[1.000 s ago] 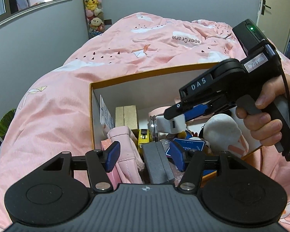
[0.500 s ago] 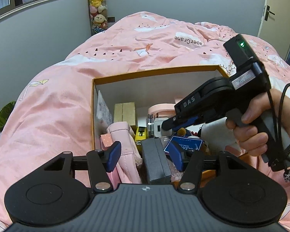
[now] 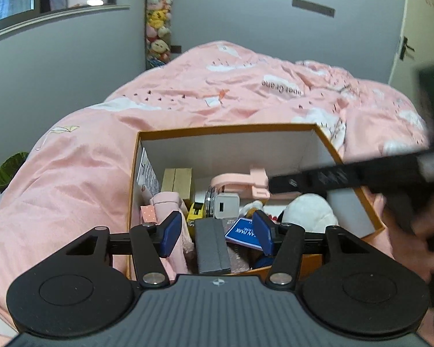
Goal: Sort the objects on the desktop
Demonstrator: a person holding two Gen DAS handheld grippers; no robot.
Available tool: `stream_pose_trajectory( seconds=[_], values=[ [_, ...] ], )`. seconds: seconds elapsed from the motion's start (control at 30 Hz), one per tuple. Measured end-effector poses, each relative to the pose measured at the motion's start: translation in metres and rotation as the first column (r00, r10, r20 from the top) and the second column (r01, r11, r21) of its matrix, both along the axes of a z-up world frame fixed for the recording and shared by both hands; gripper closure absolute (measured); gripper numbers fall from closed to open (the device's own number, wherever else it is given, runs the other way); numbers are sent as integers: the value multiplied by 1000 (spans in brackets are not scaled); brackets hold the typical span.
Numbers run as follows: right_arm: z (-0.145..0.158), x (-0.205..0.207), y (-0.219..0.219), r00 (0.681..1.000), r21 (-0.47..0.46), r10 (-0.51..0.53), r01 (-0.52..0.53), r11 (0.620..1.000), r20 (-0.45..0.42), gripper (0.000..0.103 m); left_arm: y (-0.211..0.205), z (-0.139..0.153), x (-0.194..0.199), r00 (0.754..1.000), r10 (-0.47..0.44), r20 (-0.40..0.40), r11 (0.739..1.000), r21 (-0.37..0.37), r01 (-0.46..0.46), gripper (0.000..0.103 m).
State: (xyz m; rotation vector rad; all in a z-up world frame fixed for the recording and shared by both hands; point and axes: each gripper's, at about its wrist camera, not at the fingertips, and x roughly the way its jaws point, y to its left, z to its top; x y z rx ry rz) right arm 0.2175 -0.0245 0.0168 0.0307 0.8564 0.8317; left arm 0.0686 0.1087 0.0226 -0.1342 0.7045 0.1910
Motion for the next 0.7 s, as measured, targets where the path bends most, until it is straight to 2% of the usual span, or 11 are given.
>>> stream_pose_trajectory(
  seconds=[0.17,0.3,0.37,0.7],
  values=[
    [8,-40,-32,987,-5,-73,75,997,146,82,-12,-1,-1,999,28,43,1000,-1,-28,39],
    [3,-61,-49,955,-39,-128,144,989,267,80,-23,-7,1,997,53,57,999,5,-54,38],
    [-1,-68,-58,938,-52,-152,176,983,312,76,-28,-13,2,997,60,56,998,15,-61,36],
    [-21,-72,-73,923,-39,-172,197,980,345,63,-38,-39,4,990,132,37,989,65,-135,32]
  ],
)
